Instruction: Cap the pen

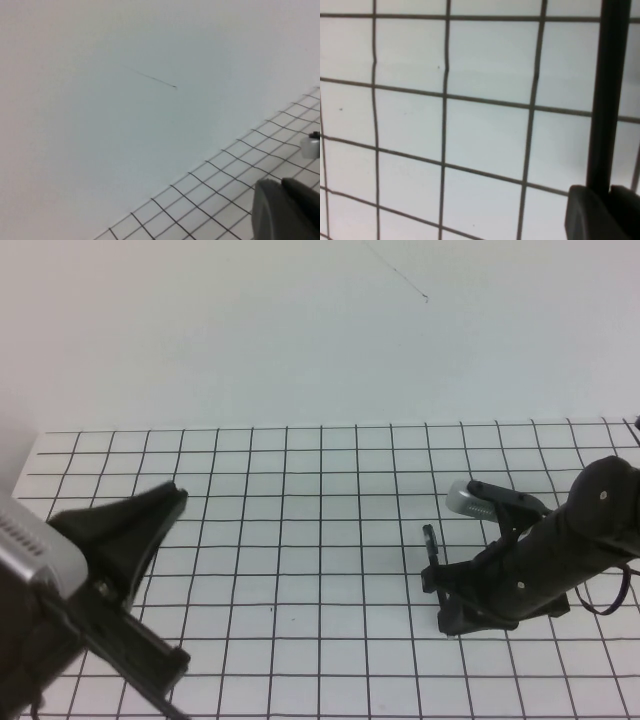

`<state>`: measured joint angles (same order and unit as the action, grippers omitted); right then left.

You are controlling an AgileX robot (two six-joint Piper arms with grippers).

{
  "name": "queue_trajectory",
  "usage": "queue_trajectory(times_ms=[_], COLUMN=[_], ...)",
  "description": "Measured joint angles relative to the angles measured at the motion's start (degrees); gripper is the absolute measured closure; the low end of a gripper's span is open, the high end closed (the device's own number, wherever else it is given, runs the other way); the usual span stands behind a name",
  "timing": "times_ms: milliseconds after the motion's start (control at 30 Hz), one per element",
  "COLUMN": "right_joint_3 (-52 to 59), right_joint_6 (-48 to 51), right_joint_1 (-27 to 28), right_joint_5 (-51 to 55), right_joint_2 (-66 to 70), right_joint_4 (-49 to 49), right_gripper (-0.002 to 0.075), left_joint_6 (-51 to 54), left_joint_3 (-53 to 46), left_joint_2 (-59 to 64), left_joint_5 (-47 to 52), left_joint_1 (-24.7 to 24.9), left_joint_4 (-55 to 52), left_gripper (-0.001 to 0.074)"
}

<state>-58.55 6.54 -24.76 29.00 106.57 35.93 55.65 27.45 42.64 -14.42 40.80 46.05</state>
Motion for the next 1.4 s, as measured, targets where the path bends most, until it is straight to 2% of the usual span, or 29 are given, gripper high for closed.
queue_trajectory(times_ms=[167,433,600,667,767,900,967,1167,1300,1400], right_joint_3=[0.0,0.0,0.0,0.0,0.0,0.1,0.1,3.6,11.7,18.9], right_joint_6=[-0.2,0.3,3.4,3.6,3.6,3.6,3.6,7.0,13.0,13.7], right_joint_1=[0.0,0.0,0.0,0.0,0.0,0.0,0.0,0.0,0.0,0.0], right_joint_5=[-0.2,-0.2,-0.2,0.0,0.0,-1.1,-1.9,-2.0,-4.4,-6.9], right_joint_2=[0.8,0.9,-2.9,-6.5,-13.0,-23.8,-29.1,-42.3,-50.2,-55.8], right_joint_4=[0.0,0.0,-1.9,-3.4,-6.5,-12.3,-14.6,-20.0,-22.5,-23.3], right_gripper=[0.0643,0.0466,0.0452,0.0459,0.0512,0.0657,0.0694,0.0721,0.0722,0.0724], left_joint_6=[2.5,6.6,7.5,8.1,10.9,14.1,14.7,21.5,28.0,32.3], left_joint_3=[0.0,0.0,0.0,0.0,0.0,0.0,0.0,-2.8,-5.6,-7.6], left_joint_2=[-2.2,-3.9,-4.8,-5.5,-6.2,-8.3,-9.8,-14.7,-17.2,-18.7], left_joint_5=[3.0,3.3,6.5,6.6,6.4,6.2,5.2,0.4,-0.2,-0.2], left_joint_1=[0.0,0.0,0.0,0.0,0.0,0.0,0.0,0.0,0.0,0.0], left_joint_4=[3.7,6.7,7.0,7.4,7.9,9.4,11.1,19.2,26.9,31.4], left_gripper=[0.0735,0.0735,0.0735,0.0735,0.0735,0.0736,0.0735,0.0735,0.0735,0.0735])
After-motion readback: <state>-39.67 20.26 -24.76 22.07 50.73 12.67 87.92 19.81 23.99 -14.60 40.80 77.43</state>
